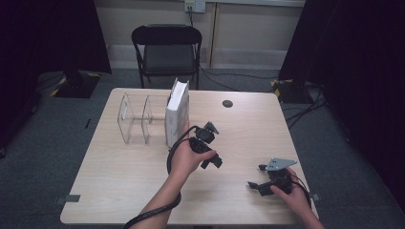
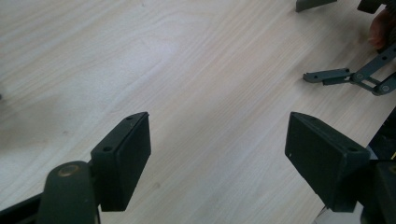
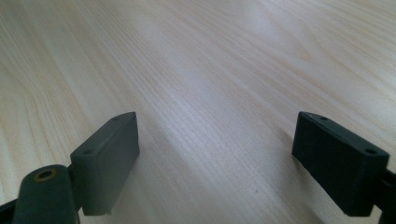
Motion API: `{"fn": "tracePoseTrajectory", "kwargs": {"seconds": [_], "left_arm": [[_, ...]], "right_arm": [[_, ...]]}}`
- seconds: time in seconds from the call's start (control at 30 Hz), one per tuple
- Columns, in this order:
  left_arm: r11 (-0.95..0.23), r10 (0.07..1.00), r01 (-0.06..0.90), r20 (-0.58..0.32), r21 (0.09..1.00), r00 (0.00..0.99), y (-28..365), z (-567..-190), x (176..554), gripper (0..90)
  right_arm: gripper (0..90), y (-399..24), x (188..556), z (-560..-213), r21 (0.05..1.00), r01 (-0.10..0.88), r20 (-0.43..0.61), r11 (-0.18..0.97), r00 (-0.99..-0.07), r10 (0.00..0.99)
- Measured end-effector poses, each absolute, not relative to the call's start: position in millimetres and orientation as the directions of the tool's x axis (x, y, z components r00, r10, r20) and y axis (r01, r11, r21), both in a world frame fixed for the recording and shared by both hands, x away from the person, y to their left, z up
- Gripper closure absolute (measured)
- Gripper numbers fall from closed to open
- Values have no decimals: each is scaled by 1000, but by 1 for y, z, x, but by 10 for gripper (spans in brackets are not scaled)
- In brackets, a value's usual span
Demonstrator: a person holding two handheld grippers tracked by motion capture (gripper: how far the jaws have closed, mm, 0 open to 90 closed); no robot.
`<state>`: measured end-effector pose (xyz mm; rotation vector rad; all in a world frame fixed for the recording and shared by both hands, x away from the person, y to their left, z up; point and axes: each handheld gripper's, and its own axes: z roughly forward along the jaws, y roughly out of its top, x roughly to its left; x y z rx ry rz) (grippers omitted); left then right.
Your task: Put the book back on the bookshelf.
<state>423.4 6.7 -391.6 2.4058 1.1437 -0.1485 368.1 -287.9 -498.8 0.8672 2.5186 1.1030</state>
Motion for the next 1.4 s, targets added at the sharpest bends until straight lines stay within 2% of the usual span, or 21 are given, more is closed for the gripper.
{"fn": "tracePoseTrajectory", "kwargs": {"seconds": [1.4], "left_arm": [[-602, 656, 722, -304, 341, 690, -33, -451, 411, 216]], "right_arm": [[142, -288, 368, -499, 733, 420, 3, 535, -789, 614]]}}
